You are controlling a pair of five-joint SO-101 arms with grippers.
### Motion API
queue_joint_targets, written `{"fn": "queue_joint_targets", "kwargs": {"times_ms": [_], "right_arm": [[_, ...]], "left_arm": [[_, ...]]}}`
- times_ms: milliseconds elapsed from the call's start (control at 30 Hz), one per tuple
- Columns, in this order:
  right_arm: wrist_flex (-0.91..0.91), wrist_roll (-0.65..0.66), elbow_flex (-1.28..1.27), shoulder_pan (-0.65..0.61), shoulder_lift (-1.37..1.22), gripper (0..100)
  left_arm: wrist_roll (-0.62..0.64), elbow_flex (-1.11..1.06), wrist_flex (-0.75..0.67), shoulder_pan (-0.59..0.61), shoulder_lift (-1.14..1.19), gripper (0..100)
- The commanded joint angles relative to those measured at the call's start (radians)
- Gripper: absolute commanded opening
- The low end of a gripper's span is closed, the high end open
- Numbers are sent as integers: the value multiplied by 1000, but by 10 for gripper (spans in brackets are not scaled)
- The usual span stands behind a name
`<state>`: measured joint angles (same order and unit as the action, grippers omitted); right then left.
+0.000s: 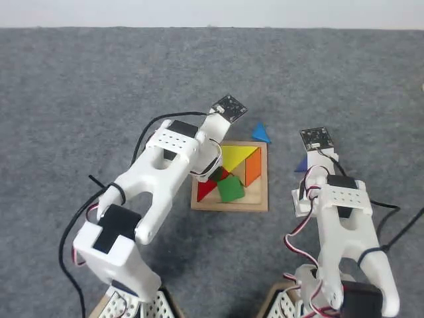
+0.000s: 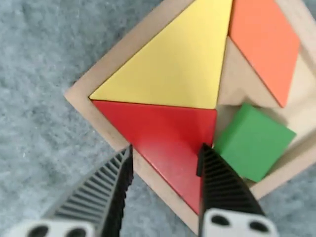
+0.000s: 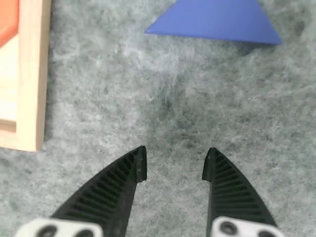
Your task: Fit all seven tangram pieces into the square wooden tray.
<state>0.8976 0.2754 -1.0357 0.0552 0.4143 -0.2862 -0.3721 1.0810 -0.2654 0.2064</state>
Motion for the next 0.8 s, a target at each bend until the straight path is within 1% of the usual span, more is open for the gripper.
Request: {"fn": "queue_joint_targets", "kwargs": {"times_ms": [0, 167, 233, 300, 433, 567, 667, 767], "right_arm": [[-16, -11, 0, -12, 39, 203], [-16, -11, 0, -12, 39, 203], [-16, -11, 0, -12, 39, 203], [-16, -11, 0, -12, 39, 203], [-16, -11, 0, -12, 39, 203], [-16, -11, 0, -12, 39, 203], [-16, -12, 0, -12, 39, 203], [-16, -12, 0, -12, 39, 203]], "left_arm": [[-14, 1, 58, -6, -15, 196], [-58, -4, 123, -5, -15, 196], [-55, 1, 130, 0, -17, 196], [-52, 2, 103, 0, -38, 196], [29, -2, 34, -2, -166, 196], [66, -5, -2, -6, -276, 196], [61, -2, -3, -6, -265, 196], [57, -5, -3, -6, -207, 196]]}}
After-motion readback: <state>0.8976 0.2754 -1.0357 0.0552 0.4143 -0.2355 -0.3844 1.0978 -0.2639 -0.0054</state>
